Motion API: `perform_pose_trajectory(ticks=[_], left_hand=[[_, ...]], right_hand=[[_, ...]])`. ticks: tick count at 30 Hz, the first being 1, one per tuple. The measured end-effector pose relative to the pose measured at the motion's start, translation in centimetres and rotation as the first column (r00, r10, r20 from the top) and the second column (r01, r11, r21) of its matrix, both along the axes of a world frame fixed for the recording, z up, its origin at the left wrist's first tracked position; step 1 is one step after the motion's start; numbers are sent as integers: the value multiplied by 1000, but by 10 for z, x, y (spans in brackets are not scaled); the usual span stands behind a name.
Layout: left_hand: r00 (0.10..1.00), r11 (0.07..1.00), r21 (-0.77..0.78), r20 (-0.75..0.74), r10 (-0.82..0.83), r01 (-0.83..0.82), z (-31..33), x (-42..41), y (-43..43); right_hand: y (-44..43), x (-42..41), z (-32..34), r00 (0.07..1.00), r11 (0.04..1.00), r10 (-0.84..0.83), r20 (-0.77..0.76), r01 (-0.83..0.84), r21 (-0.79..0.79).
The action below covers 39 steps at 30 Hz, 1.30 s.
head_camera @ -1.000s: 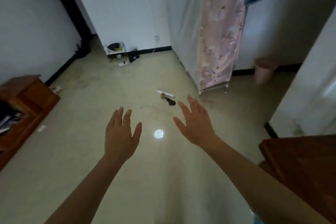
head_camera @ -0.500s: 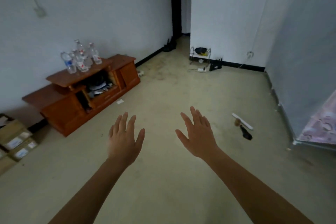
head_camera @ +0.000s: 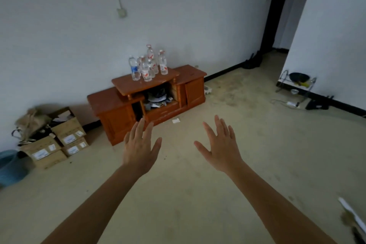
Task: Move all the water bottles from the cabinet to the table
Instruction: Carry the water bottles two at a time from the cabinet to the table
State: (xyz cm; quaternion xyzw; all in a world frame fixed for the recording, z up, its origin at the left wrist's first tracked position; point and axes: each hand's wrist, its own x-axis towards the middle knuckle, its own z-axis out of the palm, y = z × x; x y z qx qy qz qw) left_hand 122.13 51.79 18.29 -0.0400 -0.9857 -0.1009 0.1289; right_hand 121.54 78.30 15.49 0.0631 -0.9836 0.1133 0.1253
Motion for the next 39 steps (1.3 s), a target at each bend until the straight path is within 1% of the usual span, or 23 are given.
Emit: perform_pose_trajectory(ticks=[6, 11, 14, 17, 19, 21, 24, 30, 33, 35, 37, 38, 39], left_hand=[[997, 997, 22, 1, 78, -78, 0, -110, -25], [993, 993, 41, 5, 115, -115, -21, -223, -56], [991, 987, 83, 24, 134, -136, -36, -308, -75], [985, 980, 118, 80, 152, -161, -43, -389, -93], [984, 982, 119, 118, 135, -149, -42, -443, -106], [986, 988, 95, 124, 109, -122, -37, -514, -120], [984, 991, 63, 143, 108, -118, -36, -588, -131], [970, 993, -5, 213, 117, -119, -73, -744, -153], [961, 989, -26, 233, 147, -145, -92, -823, -161], [947, 981, -43, 254, 195, -190, -99, -878, -166], [931, 973, -30, 283, 230, -231, -97, -916, -172], [924, 968, -20, 292, 245, -250, -96, -949, -178], [924, 964, -15, 282, 257, -264, -94, -969, -183]], right_hand=[[-26, -142, -2, 992, 994, 110, 61, -110, -12], [-56, -264, -30, 976, 979, 196, 94, -201, 45], [-73, -351, -42, 973, 974, 209, 98, -216, 66], [-86, -432, -41, 977, 979, 171, 125, -183, 90], [-95, -484, -35, 978, 981, 162, 135, -175, 89], [-105, -553, -27, 984, 984, 142, 112, -152, 91], [-109, -619, -23, 986, 991, 101, 130, -111, 71], [-130, -774, -66, 974, 994, 100, 203, -105, 15], [-144, -862, -83, 968, 989, 143, 207, -145, -7], [-153, -929, -91, 961, 985, 170, 217, -170, -20], [-163, -981, -88, 948, 980, 201, 248, -196, -43], [-170, -1022, -88, 940, 975, 220, 260, -208, -74], [-176, -1048, -86, 939, 971, 238, 248, -222, -94]])
